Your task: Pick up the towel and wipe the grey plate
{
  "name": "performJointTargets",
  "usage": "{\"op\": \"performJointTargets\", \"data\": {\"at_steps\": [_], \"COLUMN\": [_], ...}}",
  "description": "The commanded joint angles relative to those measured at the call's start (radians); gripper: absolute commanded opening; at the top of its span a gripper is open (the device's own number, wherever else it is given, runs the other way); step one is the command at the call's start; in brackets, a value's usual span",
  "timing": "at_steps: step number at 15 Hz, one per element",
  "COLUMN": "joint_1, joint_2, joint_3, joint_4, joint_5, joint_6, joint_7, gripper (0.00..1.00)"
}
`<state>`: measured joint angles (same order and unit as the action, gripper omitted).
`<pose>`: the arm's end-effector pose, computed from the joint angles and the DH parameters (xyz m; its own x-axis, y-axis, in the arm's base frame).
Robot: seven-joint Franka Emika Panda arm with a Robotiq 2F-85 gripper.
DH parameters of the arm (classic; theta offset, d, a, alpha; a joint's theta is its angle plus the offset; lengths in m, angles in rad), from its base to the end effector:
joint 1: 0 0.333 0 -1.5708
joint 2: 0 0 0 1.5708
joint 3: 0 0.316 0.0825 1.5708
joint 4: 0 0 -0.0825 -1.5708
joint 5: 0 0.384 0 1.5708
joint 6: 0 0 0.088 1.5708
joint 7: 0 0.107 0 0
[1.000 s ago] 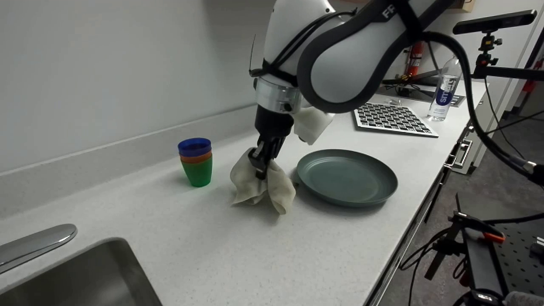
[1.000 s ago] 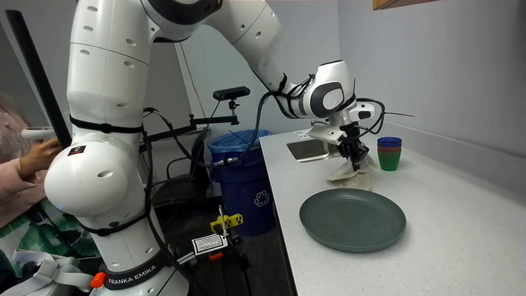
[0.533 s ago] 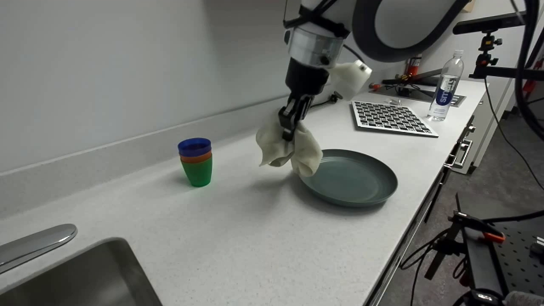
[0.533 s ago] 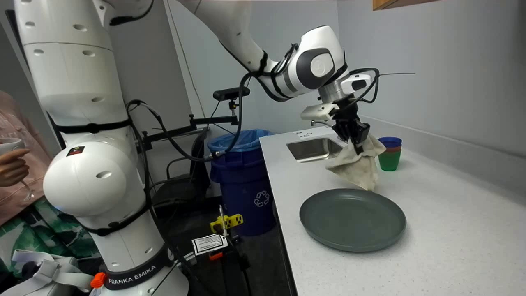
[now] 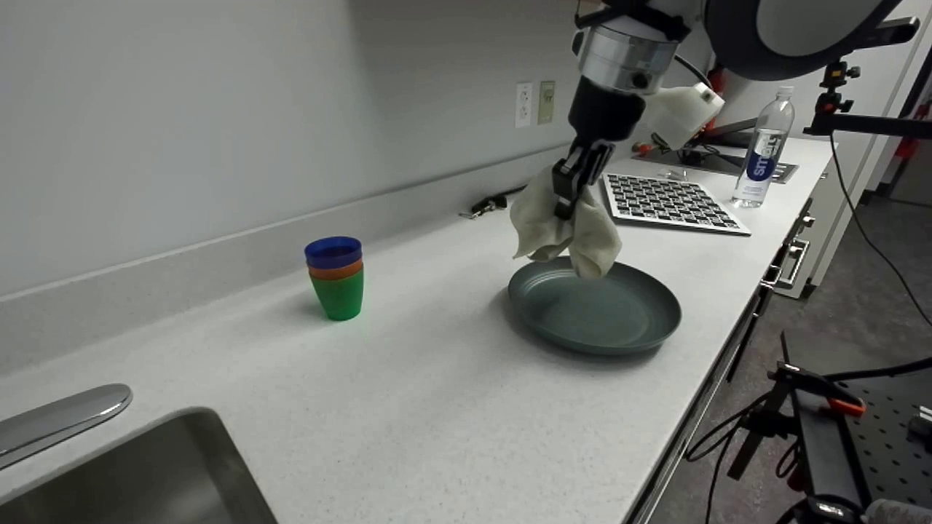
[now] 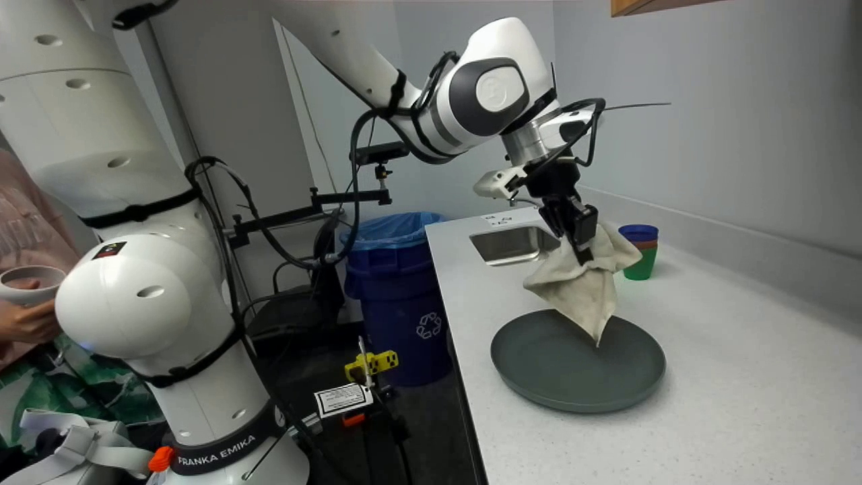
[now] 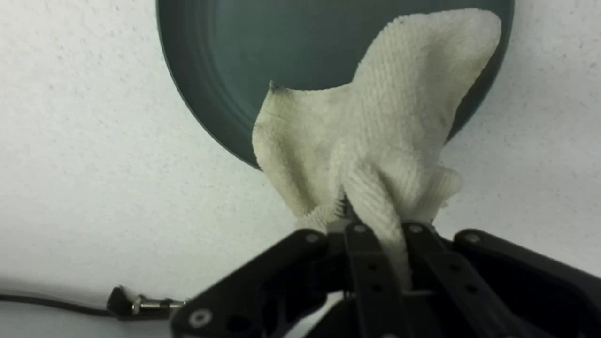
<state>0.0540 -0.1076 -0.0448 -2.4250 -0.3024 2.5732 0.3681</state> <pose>0.4976 0.0094 0.3740 0.9522 -0.1017 0.2879 -0.1408 -0.9829 0.1183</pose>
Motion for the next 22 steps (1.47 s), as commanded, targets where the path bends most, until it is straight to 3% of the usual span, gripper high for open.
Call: {"op": "performJointTargets", "data": {"at_steps": [1, 6, 15, 18, 22], "joint_1": [-0.046, -0.068, -0.039, -0.020, -0.030], "joint_2": [-0.030, 0.057, 0.293, 0.339, 0.316], "joint_3": [0.028, 0.023, 0.006, 0.029, 0.122], "joint_4": [-0.075, -0.073, 0.084, 0.111, 0.085], "joint_5": [0.033, 0.045, 0.050, 0.137, 0.373], "joint_6": [-0.027, 0.013, 0.102, 0.101, 0.045], "joint_7": [0.011, 0.008, 0.049, 0.003, -0.143], "gripper": [0.02, 0.02, 0.02, 0.02, 0.02]}}
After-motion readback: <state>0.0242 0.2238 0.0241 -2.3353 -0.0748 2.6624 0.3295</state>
